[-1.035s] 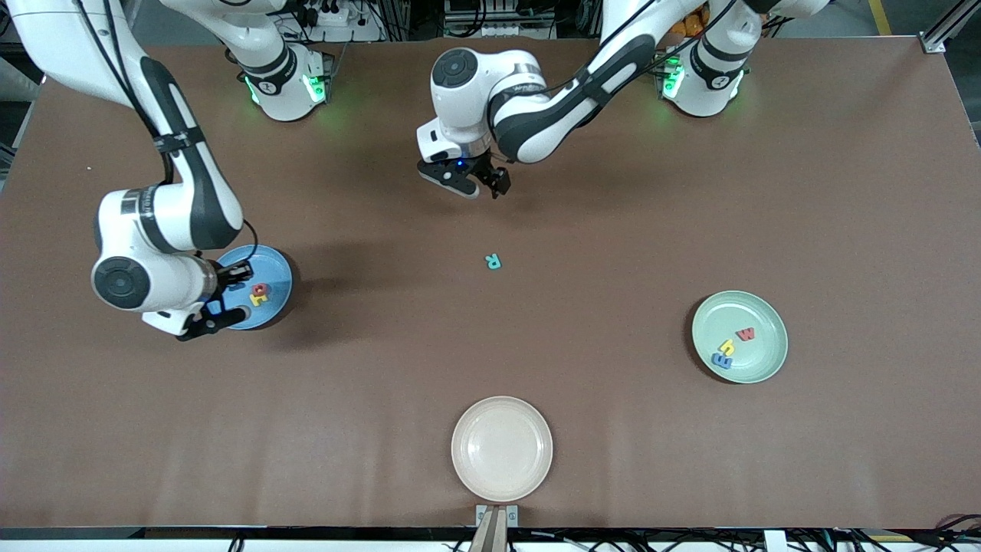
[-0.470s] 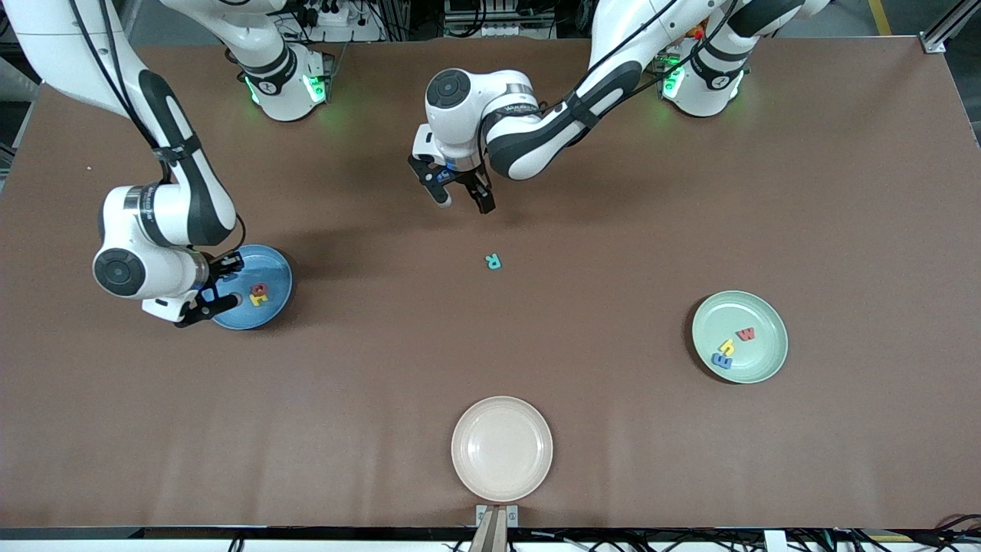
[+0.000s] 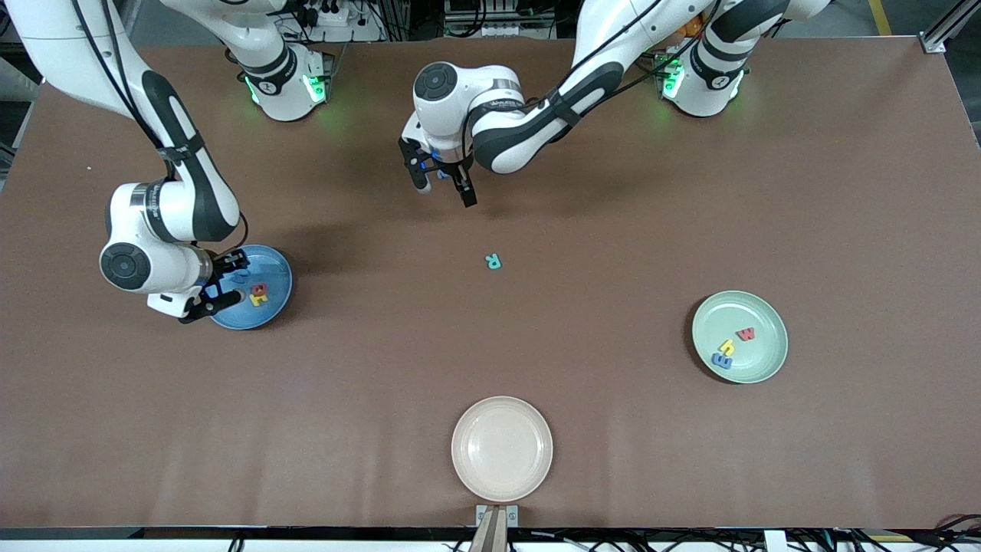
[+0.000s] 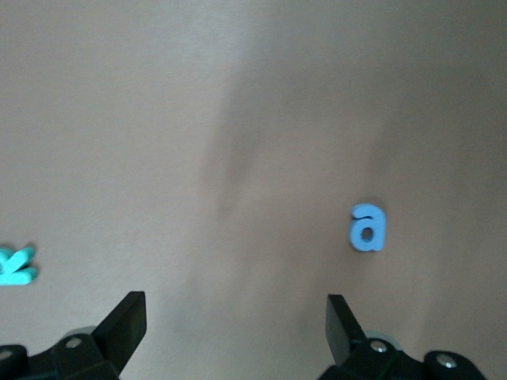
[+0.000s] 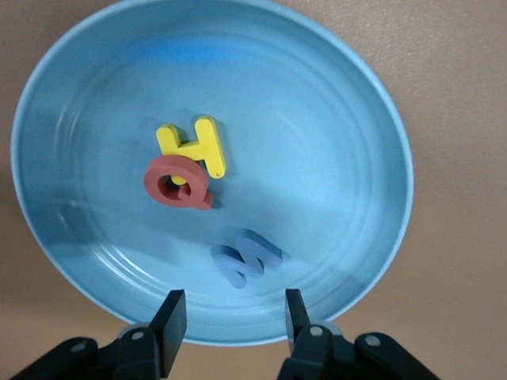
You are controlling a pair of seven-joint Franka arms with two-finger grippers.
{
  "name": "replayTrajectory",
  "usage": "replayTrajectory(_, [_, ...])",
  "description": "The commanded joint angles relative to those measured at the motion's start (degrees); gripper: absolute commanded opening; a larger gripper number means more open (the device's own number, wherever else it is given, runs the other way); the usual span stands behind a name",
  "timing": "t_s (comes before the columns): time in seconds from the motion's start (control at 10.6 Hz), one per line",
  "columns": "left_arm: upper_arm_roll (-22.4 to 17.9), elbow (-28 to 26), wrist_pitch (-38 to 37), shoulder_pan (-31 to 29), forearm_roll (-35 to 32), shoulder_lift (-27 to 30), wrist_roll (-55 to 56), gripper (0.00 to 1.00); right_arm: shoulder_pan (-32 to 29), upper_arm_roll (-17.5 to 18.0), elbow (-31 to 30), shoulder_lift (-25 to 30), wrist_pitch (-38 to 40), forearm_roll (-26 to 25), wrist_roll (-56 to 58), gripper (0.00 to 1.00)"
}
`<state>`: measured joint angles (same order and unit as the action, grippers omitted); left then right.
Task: Sort uppercase to blue plate, lowercase to green plate
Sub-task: 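Release the M on the blue plate while the left gripper lowers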
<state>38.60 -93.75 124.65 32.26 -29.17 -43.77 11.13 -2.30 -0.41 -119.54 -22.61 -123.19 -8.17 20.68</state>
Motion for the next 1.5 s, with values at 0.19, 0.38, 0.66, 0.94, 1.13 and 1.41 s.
replayTrajectory(0.19, [-5.73,4.79,2.87,7.63,-0.72,-4.03,-0.94,1.00,-1.04,0.59,-0.79,4.50,0.67,0.26,0.24,0.66])
replayTrajectory(0.38, [-5.82,6.30,2.88,8.86,-0.89,-5.45,-1.20,1.00,-0.87,0.59,2.27,4.86,3.54,0.35,-0.81,0.68])
replayTrajectory(0.66, [-5.82,6.21,2.88,9.48,-0.98,-5.54,-1.64,1.00,-0.43,0.76,8.86,5.65,9.52,0.44,-2.04,0.69])
replayTrajectory(0.94, [-5.82,6.12,2.88,9.83,-1.07,-5.54,-1.73,1.00,0.89,1.03,14.85,5.56,16.11,0.44,-4.58,0.69])
replayTrajectory(1.13, [-5.82,6.12,2.88,10.62,-0.54,-5.63,-1.64,1.00,1.16,1.99,17.75,5.65,20.25,0.44,-7.49,0.69])
replayTrajectory(1.41, [-5.82,5.95,2.88,10.71,-0.63,-5.89,0.56,1.00,2.03,2.08,22.84,5.65,25.95,0.61,-9.07,0.71])
